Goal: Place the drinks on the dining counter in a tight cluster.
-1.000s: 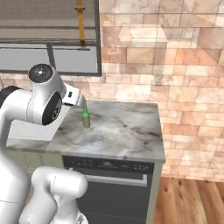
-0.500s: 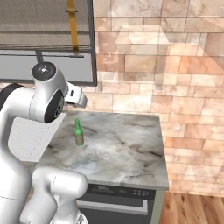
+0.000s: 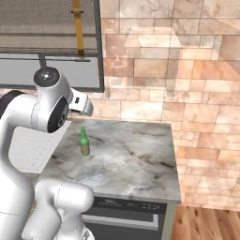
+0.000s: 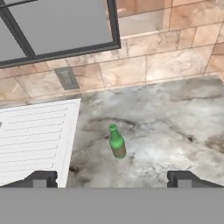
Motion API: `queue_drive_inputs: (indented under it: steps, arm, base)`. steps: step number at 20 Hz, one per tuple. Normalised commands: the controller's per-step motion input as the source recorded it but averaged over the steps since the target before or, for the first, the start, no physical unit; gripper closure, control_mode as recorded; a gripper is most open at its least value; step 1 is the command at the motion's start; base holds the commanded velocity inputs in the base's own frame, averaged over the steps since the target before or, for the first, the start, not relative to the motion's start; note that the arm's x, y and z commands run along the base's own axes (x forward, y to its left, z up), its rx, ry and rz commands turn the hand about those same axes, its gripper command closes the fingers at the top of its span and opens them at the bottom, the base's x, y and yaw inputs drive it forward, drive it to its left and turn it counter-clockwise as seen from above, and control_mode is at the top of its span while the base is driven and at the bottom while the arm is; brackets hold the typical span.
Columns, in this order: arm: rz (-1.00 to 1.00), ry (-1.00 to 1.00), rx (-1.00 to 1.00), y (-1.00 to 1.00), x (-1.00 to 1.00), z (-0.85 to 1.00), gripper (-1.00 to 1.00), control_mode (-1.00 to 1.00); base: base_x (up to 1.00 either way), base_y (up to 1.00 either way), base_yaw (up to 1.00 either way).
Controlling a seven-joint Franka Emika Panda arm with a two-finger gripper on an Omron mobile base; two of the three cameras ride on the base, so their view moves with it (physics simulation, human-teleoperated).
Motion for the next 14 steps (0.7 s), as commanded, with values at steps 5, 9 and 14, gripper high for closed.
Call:
queue_drive_inputs:
  steps: [5,9,14]
  arm:
    - [0.18,-0.03,0.0,0.0,0.55,-0.26,-1.0,-1.0]
    - [0.4,-0.09,0.05,-0.09,0.85,-0.4,-1.0,-1.0]
    - [0.42,-0.11,0.07,-0.18,0.84,-0.54,-1.0,-1.0]
  base:
    - [0.02,0.0,0.0]
    - [0.0,0.0,0.0]
    - [0.0,0.0,0.0]
